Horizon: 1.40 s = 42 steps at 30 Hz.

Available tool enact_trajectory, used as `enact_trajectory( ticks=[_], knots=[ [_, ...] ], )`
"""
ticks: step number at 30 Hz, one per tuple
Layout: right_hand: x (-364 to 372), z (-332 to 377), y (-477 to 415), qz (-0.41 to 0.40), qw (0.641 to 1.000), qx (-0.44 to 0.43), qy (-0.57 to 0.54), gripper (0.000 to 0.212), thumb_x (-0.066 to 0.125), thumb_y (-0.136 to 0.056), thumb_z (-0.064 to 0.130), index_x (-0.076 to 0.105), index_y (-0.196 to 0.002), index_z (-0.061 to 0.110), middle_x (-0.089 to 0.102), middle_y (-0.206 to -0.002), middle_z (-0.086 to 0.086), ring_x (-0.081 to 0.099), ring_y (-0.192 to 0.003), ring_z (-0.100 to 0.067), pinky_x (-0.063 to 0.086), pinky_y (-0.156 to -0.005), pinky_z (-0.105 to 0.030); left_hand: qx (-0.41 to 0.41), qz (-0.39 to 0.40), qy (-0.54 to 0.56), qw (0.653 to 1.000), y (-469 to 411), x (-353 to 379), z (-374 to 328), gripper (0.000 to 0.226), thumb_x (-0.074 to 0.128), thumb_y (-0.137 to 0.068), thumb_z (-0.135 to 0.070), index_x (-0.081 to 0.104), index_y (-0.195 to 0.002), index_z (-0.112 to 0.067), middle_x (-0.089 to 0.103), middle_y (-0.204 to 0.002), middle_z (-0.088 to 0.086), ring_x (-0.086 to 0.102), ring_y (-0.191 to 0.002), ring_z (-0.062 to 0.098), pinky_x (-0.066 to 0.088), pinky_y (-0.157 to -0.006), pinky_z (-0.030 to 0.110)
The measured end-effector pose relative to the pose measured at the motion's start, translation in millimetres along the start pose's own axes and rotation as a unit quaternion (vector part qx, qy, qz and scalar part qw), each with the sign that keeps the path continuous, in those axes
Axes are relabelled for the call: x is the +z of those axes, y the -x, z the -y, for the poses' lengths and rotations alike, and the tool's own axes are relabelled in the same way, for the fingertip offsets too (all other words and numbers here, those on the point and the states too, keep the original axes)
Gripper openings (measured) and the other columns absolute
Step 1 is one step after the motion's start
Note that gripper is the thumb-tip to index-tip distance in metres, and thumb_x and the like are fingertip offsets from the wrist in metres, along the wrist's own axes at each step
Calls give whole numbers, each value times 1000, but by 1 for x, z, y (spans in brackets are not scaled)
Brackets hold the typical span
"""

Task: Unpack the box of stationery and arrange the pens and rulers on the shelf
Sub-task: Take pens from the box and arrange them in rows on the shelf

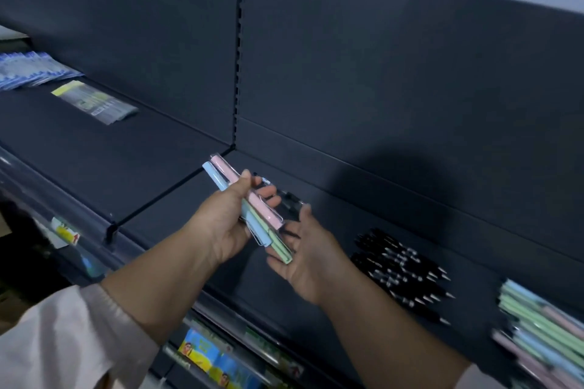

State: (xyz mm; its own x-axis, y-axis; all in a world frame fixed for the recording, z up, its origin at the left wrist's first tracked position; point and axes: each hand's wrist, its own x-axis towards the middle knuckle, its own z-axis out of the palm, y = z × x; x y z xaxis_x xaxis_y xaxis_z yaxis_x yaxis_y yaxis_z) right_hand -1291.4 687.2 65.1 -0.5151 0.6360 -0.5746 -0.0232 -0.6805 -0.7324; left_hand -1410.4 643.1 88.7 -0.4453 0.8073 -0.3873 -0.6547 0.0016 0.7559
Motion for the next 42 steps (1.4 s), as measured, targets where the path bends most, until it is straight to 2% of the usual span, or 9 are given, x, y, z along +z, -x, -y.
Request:
enact_trajectory(
  ticks=[6,12,14,19,21,23,33,37,42],
  knots=[
    [-19,25,21,-7,990,-67,-123,70,39,-89,66,60,-120,6,72,-104,-9,69,-99,-23,52,-94,-40,-52,65,-15,996,10,37,31,15,53,-96,-15,60,-107,-7,72,-101,15,70,-94,27,57,-77,42],
    [-72,46,47,-130,971,-172,105,35,42,-97,50,54,-116,24,57,-126,2,55,-113,-16,44,-92,-31,50,73,-235,968,18,69,52,9,49,-98,-12,55,-91,-11,68,-95,16,65,-79,25,52,-71,35],
    [-91,57,61,-133,964,-203,110,23,46,-98,42,57,-99,22,61,-101,2,59,-85,-14,50,-78,-30,164,73,-448,876,18,77,64,15,50,-96,-15,50,-81,-16,62,-84,11,56,-71,24,46,-63,31],
    [-125,68,95,-93,979,-145,113,36,46,-96,49,60,-101,16,63,-86,-7,56,-55,-14,46,-49,-24,394,67,-782,477,26,109,85,17,59,-81,-12,49,-94,-18,60,-90,5,58,-81,28,38,-64,32],
    [-139,68,106,-80,983,-134,97,33,49,-95,48,59,-101,17,64,-81,-6,58,-55,-15,49,-50,-26,441,87,-808,380,29,126,97,34,78,-56,-8,56,-81,-14,59,-71,6,58,-60,29,44,-55,34],
    [-154,68,116,-79,982,-147,90,26,52,-96,41,58,-103,16,64,-84,-6,59,-57,-15,51,-52,-27,482,73,-804,340,34,143,109,37,81,-43,-5,56,-70,-12,54,-58,7,54,-48,30,46,-51,36],
    [-269,71,152,-176,953,-228,88,7,55,-96,11,58,-89,13,59,-72,-7,55,-53,-14,47,-50,-24,505,133,-788,325,64,221,176,42,81,-51,-17,63,-88,-8,62,-77,8,62,-74,33,45,-90,59],
    [-333,73,172,-236,947,-204,69,7,55,-96,10,58,-90,11,59,-77,-9,56,-59,-16,50,-52,-24,402,182,-825,352,68,233,204,79,67,-79,-47,33,-144,-17,40,-145,7,36,-135,28,19,-114,48],
    [-385,66,176,-269,946,-170,67,5,57,-96,14,59,-93,10,59,-87,-12,60,-65,-20,51,-52,-25,300,230,-804,460,72,238,232,74,44,-93,-52,12,-151,-20,15,-158,6,17,-144,22,17,-118,35]
  ],
)
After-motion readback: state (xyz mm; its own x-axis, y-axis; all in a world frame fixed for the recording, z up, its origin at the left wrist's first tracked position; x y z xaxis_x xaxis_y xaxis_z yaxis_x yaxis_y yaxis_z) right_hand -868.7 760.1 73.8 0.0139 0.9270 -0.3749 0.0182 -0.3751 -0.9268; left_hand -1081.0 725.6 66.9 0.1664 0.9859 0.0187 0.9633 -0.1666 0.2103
